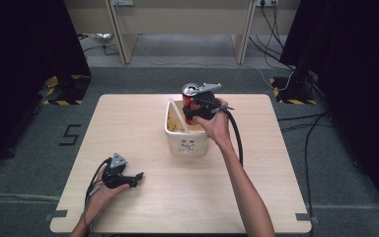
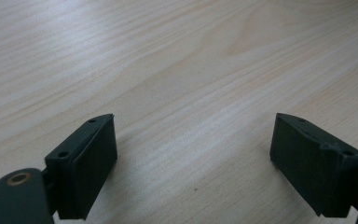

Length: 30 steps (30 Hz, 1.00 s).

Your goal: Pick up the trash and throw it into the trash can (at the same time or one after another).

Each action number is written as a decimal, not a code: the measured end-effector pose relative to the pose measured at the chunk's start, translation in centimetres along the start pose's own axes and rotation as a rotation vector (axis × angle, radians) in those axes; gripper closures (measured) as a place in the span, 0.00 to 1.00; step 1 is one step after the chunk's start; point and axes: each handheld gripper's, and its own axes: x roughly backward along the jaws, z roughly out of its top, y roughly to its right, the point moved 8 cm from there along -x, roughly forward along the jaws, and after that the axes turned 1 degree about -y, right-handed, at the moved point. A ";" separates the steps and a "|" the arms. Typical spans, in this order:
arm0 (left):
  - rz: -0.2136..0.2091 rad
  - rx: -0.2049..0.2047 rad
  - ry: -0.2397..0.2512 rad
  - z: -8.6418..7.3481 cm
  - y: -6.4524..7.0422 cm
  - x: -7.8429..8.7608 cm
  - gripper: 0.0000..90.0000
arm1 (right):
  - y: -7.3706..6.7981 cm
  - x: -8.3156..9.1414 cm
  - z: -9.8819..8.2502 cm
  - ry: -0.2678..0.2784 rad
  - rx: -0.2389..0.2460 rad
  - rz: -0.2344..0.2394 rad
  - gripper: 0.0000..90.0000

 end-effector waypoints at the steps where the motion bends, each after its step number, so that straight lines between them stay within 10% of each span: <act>1: 0.000 0.000 0.000 0.0 0.0 0.0 0.15 | -0.1 -0.1 -0.1 -0.005 -0.009 0.003 0.38; 30: -0.001 0.000 -0.002 0.0 0.0 0.0 0.15 | -0.3 -1.1 -1.9 -0.049 -0.021 0.036 0.33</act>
